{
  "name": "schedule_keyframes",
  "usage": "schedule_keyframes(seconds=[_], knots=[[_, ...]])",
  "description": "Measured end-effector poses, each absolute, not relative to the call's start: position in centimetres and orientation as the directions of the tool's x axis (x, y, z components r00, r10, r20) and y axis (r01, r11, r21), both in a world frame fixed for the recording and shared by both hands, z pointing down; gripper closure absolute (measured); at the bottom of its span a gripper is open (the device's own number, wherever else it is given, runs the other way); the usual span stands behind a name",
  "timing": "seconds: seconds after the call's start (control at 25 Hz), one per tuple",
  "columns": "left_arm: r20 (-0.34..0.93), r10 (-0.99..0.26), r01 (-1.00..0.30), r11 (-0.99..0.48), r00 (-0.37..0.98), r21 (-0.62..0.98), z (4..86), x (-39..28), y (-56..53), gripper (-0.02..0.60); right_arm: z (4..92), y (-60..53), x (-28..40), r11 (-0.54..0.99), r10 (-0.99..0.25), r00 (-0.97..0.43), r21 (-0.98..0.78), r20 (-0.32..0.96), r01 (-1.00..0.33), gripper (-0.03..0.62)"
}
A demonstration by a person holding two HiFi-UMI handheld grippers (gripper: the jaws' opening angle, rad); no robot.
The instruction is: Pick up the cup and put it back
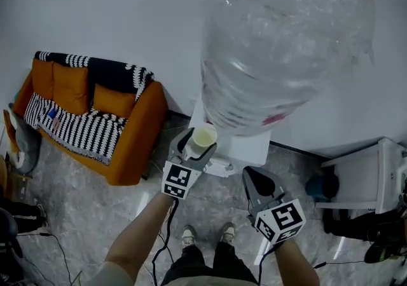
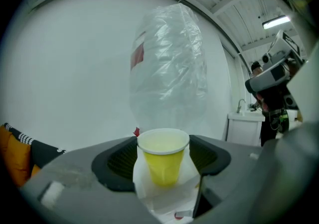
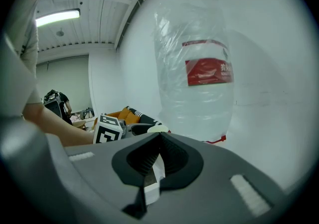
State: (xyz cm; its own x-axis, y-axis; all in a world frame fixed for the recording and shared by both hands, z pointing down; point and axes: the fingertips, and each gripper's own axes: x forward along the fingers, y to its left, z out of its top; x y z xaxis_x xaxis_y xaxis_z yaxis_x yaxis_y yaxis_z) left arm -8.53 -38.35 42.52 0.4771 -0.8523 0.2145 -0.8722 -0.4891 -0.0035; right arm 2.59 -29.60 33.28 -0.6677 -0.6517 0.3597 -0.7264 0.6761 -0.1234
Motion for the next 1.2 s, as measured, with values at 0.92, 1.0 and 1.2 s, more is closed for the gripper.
schedule_keyframes(seconds=[0.92,1.0,1.2], knots=[[0.191,-0.843,-0.859,-0.512,0.503,0.003,32.9,-10.3,-31.5,0.196,25.7,-27.5,1.7,0.716,-0.659,-0.692,-0.033,0.295,-0.697,0.591],[0.178,-0.846,-0.857,-0.514,0.502,-0.024,30.6,-10.5,-30.4,0.207,23.8,-27.0,1.7,0.716,-0.67,-0.688,-0.002,0.278,-0.698,0.591],[0.136,-0.859,-0.864,-0.503,0.494,-0.035,24.7,-11.4,-26.9,0.284,18.6,-24.6,2.1,0.722,-0.683,-0.704,0.032,0.193,-0.692,0.591]])
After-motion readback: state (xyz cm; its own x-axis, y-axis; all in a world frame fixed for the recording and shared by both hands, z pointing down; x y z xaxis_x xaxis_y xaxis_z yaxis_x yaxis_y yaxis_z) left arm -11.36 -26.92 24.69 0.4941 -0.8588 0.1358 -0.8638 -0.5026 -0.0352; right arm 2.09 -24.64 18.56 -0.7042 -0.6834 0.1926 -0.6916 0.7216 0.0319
